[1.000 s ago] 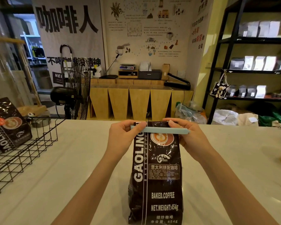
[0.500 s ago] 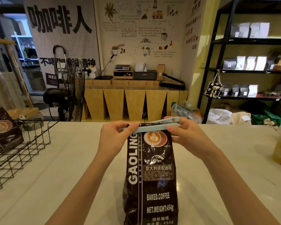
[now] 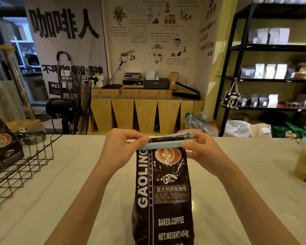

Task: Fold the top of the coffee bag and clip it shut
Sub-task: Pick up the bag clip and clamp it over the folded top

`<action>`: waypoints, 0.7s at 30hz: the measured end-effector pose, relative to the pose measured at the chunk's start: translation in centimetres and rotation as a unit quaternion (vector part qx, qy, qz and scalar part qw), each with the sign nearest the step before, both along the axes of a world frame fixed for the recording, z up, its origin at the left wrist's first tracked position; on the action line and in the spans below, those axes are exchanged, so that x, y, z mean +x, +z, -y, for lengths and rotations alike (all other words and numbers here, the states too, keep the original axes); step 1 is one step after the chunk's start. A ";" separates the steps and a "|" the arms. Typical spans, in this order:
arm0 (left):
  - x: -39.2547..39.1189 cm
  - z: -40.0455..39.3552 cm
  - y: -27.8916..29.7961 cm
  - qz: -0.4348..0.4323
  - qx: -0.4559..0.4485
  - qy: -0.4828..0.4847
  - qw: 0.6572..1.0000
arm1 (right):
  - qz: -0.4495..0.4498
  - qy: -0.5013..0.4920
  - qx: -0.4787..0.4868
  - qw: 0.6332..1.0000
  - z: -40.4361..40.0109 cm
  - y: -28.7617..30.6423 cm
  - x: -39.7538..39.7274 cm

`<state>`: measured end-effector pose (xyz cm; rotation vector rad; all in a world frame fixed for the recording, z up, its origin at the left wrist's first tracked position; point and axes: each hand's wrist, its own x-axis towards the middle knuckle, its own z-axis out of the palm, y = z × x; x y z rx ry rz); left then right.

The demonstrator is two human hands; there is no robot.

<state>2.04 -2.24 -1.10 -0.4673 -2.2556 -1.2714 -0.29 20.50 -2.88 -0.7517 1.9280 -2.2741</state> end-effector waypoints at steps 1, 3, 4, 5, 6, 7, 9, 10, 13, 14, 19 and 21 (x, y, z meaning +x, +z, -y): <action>0.1 -0.1 0.0 -0.011 -0.006 0.005 1.000 | -0.005 -0.004 0.005 1.000 0.0 0.1 0.1; 0.2 -0.4 0.1 -0.017 0.002 -0.002 1.000 | -0.015 -0.018 0.024 0.999 -0.2 0.2 0.3; 0.3 -0.5 0.1 -0.011 0.013 -0.009 1.000 | -0.019 -0.027 0.041 0.999 -0.3 0.2 0.5; 0.3 -0.6 0.2 -0.002 0.027 -0.014 1.000 | -0.021 -0.035 0.061 0.997 -0.3 0.1 0.6; 0.3 -0.8 0.2 0.005 0.041 -0.017 0.999 | -0.020 -0.040 0.079 0.996 -0.3 0.0 0.8; 0.3 -0.8 0.2 0.009 0.052 -0.016 0.998 | -0.015 -0.042 0.093 0.995 -0.3 0.0 0.9; 0.2 -0.8 0.2 0.015 0.065 -0.013 0.998 | -0.013 -0.044 0.104 0.993 0.0 0.0 1.2; 0.2 -0.7 0.2 0.020 0.073 -0.013 0.997 | -0.017 -0.047 0.104 0.993 0.2 0.0 1.3; 0.1 -0.4 0.1 0.034 0.094 -0.023 0.995 | -0.031 -0.073 0.093 0.992 0.5 0.3 1.6; 0.0 -0.3 0.1 0.038 0.100 -0.027 0.994 | -0.035 -0.082 0.090 0.992 0.6 0.5 1.7; -0.1 -0.1 0.1 0.062 0.142 -0.067 0.986 | -0.045 -0.107 0.076 0.990 0.9 0.8 1.9; -0.1 -0.1 -0.1 0.070 0.159 -0.082 0.981 | -0.046 -0.118 0.074 0.989 0.8 0.7 1.8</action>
